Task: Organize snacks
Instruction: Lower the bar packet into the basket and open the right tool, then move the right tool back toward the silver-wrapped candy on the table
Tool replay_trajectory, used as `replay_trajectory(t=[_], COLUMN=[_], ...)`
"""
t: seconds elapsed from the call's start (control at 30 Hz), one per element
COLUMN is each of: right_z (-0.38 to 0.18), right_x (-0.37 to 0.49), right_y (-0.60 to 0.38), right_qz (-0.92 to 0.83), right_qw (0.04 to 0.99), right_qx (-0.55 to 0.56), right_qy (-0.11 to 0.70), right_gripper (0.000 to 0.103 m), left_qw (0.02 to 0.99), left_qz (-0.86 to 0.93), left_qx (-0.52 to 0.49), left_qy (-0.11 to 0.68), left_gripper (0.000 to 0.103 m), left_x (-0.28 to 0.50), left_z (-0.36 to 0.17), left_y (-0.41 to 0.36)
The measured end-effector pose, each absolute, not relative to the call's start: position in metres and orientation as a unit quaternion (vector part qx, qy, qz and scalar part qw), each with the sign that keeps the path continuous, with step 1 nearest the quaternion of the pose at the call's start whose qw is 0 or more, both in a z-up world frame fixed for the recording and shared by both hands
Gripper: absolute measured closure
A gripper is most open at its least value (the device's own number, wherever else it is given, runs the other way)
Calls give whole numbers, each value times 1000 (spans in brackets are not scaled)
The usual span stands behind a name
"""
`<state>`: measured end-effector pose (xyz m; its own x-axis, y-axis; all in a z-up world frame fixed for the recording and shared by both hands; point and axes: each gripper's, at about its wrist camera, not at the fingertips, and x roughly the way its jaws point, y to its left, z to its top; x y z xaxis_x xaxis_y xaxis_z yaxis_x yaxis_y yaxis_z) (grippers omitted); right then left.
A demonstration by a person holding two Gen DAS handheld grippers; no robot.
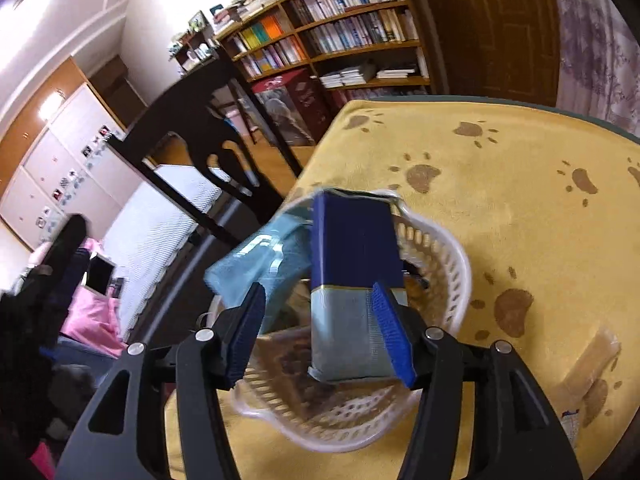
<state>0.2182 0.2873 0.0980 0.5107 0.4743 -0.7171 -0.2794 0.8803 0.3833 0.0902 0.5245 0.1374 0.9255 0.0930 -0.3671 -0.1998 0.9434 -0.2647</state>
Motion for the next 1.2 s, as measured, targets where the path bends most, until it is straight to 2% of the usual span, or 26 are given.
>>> replay_trajectory(t=[0.23, 0.47, 0.77, 1.2], right_z=[76, 106, 128, 76], right_x=[231, 214, 191, 157], right_y=[267, 259, 187, 96], right_qz=[210, 219, 181, 98], right_qw=[844, 864, 885, 882], right_qx=[147, 147, 168, 167], right_qy=[470, 429, 396, 429], right_gripper=[49, 47, 47, 47], left_qw=[969, 970, 973, 980], left_qz=[78, 73, 59, 2], left_qx=[-153, -151, -138, -85], left_qy=[178, 177, 176, 177], left_gripper=[11, 11, 11, 10], left_x=[89, 88, 86, 83], left_z=[139, 142, 146, 150], left_y=[521, 522, 507, 448])
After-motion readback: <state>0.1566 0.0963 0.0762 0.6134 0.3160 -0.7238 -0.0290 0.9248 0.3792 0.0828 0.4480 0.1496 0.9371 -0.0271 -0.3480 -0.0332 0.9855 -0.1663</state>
